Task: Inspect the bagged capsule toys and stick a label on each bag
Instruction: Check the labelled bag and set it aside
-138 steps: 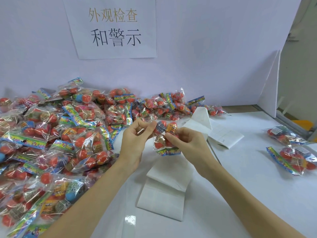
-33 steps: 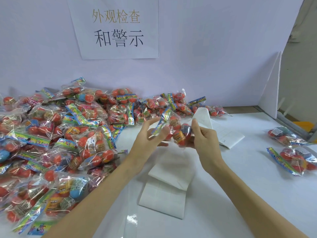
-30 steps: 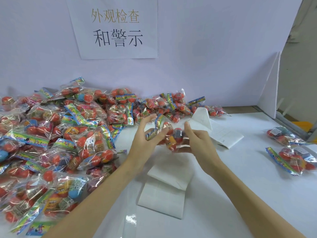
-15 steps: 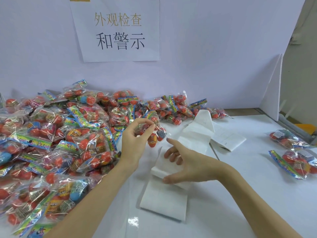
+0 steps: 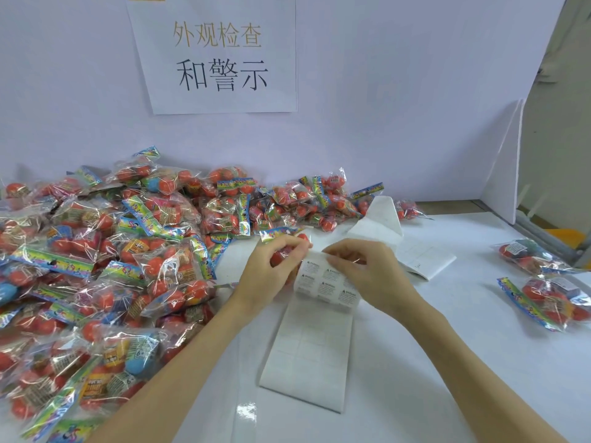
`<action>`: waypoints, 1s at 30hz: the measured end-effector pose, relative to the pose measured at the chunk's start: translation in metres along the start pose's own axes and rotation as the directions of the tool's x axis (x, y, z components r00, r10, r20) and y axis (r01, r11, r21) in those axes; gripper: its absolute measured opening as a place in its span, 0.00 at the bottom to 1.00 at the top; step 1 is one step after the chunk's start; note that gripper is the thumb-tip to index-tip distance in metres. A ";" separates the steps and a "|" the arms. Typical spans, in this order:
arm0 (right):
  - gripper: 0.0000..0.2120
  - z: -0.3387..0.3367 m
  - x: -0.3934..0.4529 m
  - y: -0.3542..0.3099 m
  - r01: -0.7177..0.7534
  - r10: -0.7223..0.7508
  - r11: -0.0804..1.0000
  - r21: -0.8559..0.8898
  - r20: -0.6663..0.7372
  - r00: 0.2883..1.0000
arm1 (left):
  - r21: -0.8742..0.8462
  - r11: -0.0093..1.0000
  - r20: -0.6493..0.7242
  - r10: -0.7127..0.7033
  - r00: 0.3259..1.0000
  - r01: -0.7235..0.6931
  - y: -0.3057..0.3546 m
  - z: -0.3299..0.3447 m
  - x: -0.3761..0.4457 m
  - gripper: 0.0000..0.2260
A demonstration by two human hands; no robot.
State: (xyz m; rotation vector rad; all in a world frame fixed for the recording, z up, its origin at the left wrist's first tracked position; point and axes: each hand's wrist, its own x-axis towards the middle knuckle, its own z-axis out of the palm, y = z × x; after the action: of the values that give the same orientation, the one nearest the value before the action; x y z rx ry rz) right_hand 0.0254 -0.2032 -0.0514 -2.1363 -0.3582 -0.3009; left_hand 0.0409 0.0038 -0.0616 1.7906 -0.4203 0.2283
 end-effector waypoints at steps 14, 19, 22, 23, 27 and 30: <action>0.09 -0.004 -0.001 -0.006 -0.138 0.164 0.965 0.223 -0.103 0.981 | 0.103 0.994 -0.085 -0.037 0.996 0.046 -0.002 0.000 0.001 0.17; 0.06 -0.001 -0.002 -0.009 -0.149 0.166 0.966 0.210 -0.067 0.984 | 0.100 0.995 -0.046 0.022 0.999 -0.017 -0.003 0.003 -0.001 0.05; 0.12 0.002 -0.003 -0.007 -0.164 0.181 0.967 0.193 -0.074 0.981 | 0.117 0.993 -0.053 0.042 0.998 -0.036 -0.006 0.004 -0.001 0.13; 0.14 0.002 -0.003 -0.007 -0.168 0.185 0.968 0.187 -0.077 0.980 | 0.105 0.994 -0.054 0.040 0.998 -0.034 -0.007 0.004 0.000 0.14; 0.05 0.003 -0.004 -0.007 -0.153 0.160 0.952 0.264 -0.008 0.987 | 0.044 0.999 -0.053 0.010 0.999 -0.007 -0.006 0.003 0.001 0.17; 0.07 0.003 -0.003 -0.007 -0.096 0.120 0.951 0.294 -0.067 0.990 | 0.015 1.000 -0.062 0.001 0.998 0.000 -0.006 0.004 0.002 0.11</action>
State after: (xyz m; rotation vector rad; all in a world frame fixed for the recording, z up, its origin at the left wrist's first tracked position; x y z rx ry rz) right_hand 0.0205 -0.1972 -0.0493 -1.8408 -0.2200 -0.2568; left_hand 0.0446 0.0014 -0.0671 1.7929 -0.3759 0.2877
